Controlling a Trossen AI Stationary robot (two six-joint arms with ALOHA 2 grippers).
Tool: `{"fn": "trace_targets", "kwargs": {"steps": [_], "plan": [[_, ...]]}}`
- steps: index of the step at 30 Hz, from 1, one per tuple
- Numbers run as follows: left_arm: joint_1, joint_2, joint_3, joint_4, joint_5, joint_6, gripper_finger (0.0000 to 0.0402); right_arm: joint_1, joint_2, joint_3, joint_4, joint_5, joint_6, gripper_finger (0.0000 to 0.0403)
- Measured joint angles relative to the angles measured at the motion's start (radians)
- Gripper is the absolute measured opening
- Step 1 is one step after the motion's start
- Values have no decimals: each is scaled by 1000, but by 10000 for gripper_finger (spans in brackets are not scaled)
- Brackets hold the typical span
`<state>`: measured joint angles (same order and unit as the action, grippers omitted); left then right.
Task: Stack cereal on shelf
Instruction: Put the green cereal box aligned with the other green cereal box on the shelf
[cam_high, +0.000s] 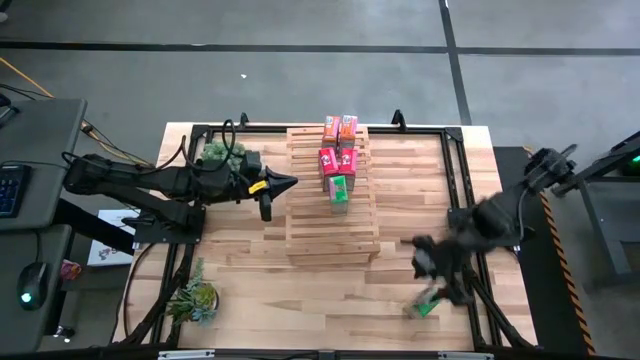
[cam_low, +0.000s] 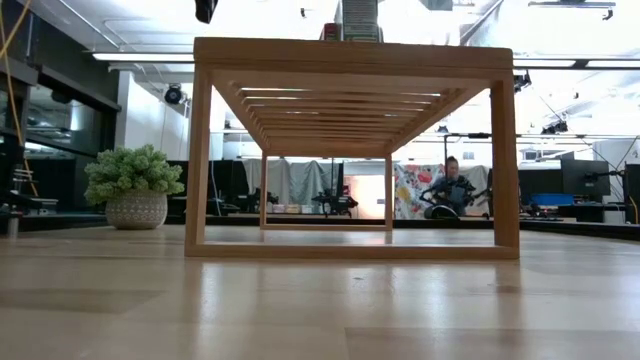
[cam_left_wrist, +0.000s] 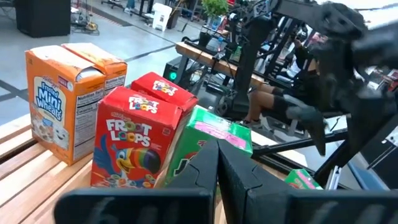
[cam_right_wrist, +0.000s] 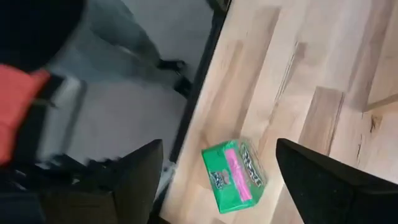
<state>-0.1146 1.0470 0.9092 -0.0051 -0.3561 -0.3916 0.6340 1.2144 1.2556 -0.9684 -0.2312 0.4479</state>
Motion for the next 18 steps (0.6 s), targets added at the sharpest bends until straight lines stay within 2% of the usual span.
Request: {"fn": "trace_targets", "kwargs": {"steps": [6, 14, 18], "plan": [[0, 0, 0, 2, 0, 0, 0, 196, 130, 0, -19, 194, -1, 305], [-16, 0, 0, 1, 1, 10, 0, 296, 281, 0, -91, 215, -12, 305], [-18, 0, 0, 1, 1, 11, 0, 309, 317, 0, -117, 287, -16, 305]]}}
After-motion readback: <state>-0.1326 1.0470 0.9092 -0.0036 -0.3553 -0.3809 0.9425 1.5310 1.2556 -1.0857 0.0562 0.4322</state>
